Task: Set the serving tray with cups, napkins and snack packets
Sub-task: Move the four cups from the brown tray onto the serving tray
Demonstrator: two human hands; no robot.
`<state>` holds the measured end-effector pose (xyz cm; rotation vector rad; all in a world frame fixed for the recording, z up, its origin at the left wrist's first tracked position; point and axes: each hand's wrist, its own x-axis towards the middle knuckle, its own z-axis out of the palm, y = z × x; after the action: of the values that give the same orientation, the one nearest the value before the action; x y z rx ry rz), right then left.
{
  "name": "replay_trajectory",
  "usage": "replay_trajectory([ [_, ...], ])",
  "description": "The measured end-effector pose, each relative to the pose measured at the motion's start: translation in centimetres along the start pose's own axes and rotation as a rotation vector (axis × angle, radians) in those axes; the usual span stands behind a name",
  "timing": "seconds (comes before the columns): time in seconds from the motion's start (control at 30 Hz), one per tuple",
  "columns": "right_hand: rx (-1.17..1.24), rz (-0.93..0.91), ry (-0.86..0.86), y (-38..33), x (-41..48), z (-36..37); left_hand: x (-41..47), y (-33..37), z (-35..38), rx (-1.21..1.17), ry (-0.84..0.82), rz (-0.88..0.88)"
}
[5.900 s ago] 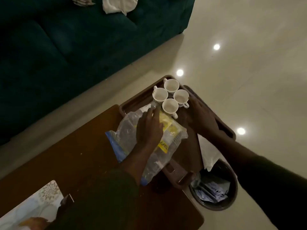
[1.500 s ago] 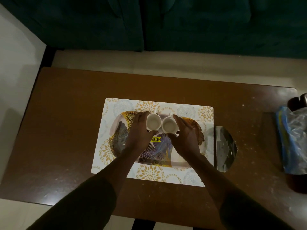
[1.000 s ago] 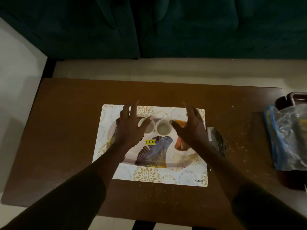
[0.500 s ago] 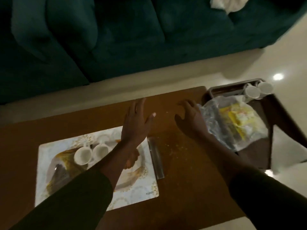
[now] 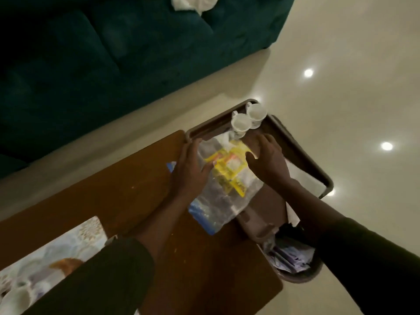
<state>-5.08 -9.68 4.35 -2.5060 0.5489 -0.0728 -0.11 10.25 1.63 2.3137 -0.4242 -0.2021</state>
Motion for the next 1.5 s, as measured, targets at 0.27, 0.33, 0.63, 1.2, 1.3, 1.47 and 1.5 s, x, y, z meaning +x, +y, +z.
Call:
replay_trajectory([
  [0.27,-0.007,0.068,0.008,7.0,7.9,-2.3,7.6,4.7,6.8,-0.053,-0.022,0.020],
  [0.33,0.021,0.053,0.013,7.4,10.0,-1.9,9.4,5.1,7.6,-0.075,-0.021,0.039],
  [0.63,0.013,-0.075,-0.166,7.2,14.8,0.5,13.9,5.6,10.6,0.060,-0.143,-0.043],
  [1.2,-0.013,0.008,0.116,1.9,10.0,-1.5,10.1,7.5,5.5,-0.129,0.167,0.094],
  [1.3,0.017,-0.045,0.111,-1.9,8.9,-1.7,7.8,6.7,2.5,-0.155,0.185,0.065],
  [1.47,0.056,-0.169,0.043,-10.7,4.2,0.5,1.9,2.7,-4.6,-0.232,0.302,-0.019],
  [1.5,0.043,-0.195,0.022,-12.3,3.2,1.2,0.5,1.8,-5.8,-0.250,0.314,-0.053],
])
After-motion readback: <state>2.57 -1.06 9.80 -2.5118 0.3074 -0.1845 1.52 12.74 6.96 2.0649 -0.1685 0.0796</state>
